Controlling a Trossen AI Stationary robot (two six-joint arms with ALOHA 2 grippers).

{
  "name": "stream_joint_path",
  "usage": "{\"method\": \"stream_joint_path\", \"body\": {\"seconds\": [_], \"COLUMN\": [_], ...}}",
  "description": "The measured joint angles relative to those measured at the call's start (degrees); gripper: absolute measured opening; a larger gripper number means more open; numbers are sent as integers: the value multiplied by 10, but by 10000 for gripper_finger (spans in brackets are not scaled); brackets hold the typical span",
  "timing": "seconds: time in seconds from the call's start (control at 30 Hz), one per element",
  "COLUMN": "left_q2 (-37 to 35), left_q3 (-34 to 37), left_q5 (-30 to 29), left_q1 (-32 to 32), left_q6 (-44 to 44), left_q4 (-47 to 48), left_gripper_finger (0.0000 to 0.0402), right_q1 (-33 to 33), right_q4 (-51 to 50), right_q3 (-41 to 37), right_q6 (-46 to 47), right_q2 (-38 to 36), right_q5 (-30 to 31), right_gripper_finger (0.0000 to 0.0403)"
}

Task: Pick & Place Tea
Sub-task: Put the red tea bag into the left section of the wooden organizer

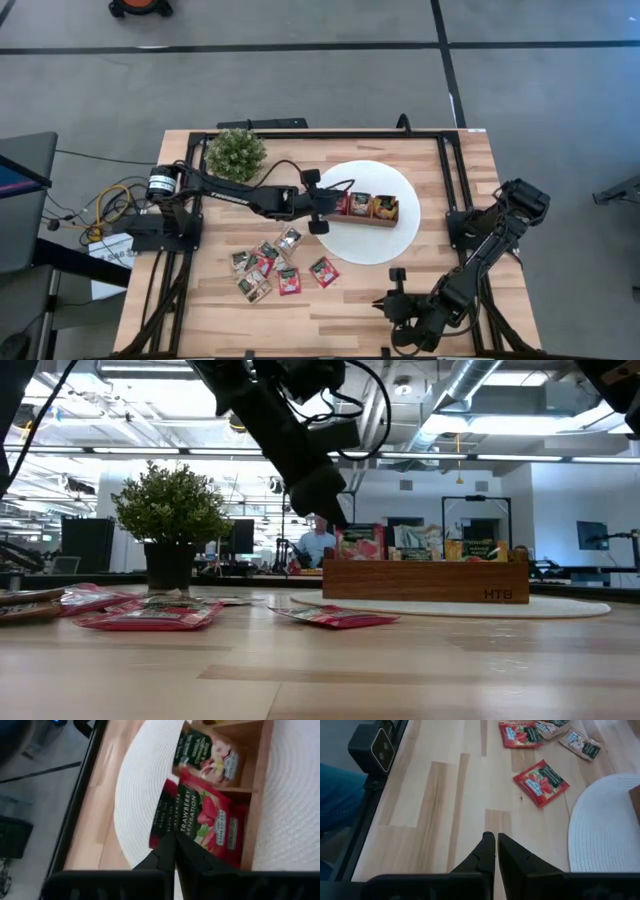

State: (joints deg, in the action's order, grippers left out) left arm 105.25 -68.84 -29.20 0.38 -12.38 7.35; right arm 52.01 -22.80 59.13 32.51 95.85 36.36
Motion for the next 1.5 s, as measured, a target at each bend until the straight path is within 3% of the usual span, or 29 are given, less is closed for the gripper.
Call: {"method": "stream_joint_path", "body": {"seconds": [0.1, 0.3, 0.47, 0.57, 0.7, 0.83, 0.97, 1.07, 1.13, 1.3, 1.4, 1.5], "left_q2": [0, 0, -5, -22, -54, -79, -83, -79, -78, -78, -68, -49], "left_q3": [0, 0, 0, 0, 0, 0, 0, 22, 52, 140, 175, 188], "left_q5": [-3, -67, -222, -269, -270, -242, -163, -94, -81, -81, -86, -83], "left_q1": [0, 0, -17, -42, -86, -140, -197, -238, -264, -303, -305, -297], "left_q6": [-1, -12, -54, -75, -50, 51, 199, 298, 358, 464, 510, 538], "left_q4": [-3, 3, -2, -1, 29, 116, 222, 233, 196, -5, -114, -158], "left_gripper_finger": [17, 85, 134, 141, 134, 123, 115, 110, 108, 106, 108, 119], "right_q1": [0, 0, 0, 0, 0, 0, -4, -13, -26, -66, -92, -113], "right_q4": [0, 0, -1, -1, -1, 5, 34, 76, 96, 159, 181, 202], "right_q3": [0, 0, 0, 0, 0, 0, -9, -28, -38, -56, -62, -61], "right_q6": [0, 0, 0, 0, 0, 0, 0, 0, 0, 0, 0, 0], "right_q2": [0, 0, 0, 0, 0, 0, 0, 0, 0, 0, 0, 8], "right_q5": [0, 0, 0, 0, 0, 0, 4, 20, 26, 12, -23, -42], "right_gripper_finger": [12, 12, 12, 12, 12, 12, 12, 12, 12, 21, 45, 78]}}
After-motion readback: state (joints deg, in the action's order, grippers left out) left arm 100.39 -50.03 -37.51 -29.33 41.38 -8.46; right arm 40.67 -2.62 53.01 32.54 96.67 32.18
